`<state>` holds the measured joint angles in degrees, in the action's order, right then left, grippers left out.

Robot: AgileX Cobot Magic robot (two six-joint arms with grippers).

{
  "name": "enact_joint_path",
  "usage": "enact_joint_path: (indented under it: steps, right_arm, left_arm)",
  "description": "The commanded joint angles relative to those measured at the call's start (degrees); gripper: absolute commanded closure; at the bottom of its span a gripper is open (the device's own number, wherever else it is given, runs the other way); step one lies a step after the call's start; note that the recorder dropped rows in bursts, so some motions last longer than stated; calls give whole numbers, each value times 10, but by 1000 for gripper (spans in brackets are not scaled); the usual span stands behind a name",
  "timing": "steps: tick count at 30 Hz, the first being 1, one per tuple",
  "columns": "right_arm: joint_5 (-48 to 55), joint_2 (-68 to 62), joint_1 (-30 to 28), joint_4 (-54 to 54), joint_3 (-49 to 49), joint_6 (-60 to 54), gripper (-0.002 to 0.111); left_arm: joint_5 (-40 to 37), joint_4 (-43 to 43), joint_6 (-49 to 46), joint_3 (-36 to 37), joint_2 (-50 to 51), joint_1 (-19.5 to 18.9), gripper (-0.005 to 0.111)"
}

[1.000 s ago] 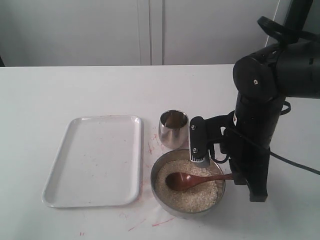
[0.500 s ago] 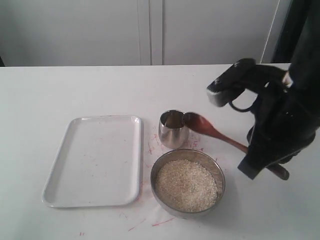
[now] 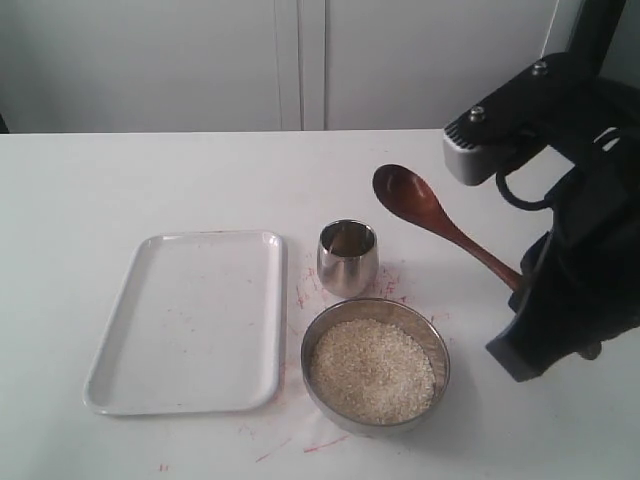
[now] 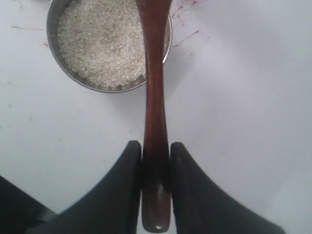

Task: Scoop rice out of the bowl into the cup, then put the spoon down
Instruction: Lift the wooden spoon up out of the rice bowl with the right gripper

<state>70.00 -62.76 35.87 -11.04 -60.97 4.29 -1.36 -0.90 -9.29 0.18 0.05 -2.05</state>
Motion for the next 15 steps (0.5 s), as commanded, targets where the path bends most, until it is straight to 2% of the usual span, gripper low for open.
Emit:
enact_joint_path:
  steps: [1, 6, 12, 15]
  right_arm:
    - [0, 2, 35, -62, 3, 10, 108]
    - [0, 0, 53, -138, 3, -6, 108]
    - [0, 0, 57, -268, 3, -89, 108]
    - [0, 0, 59, -295, 3, -100, 108]
  left_arm:
    - [1, 4, 1, -2, -1, 1, 92]
    - [1, 4, 1, -2, -1, 1, 92]
    - [1, 4, 1, -2, -1, 1, 92]
    - [1, 4, 1, -2, -1, 1, 92]
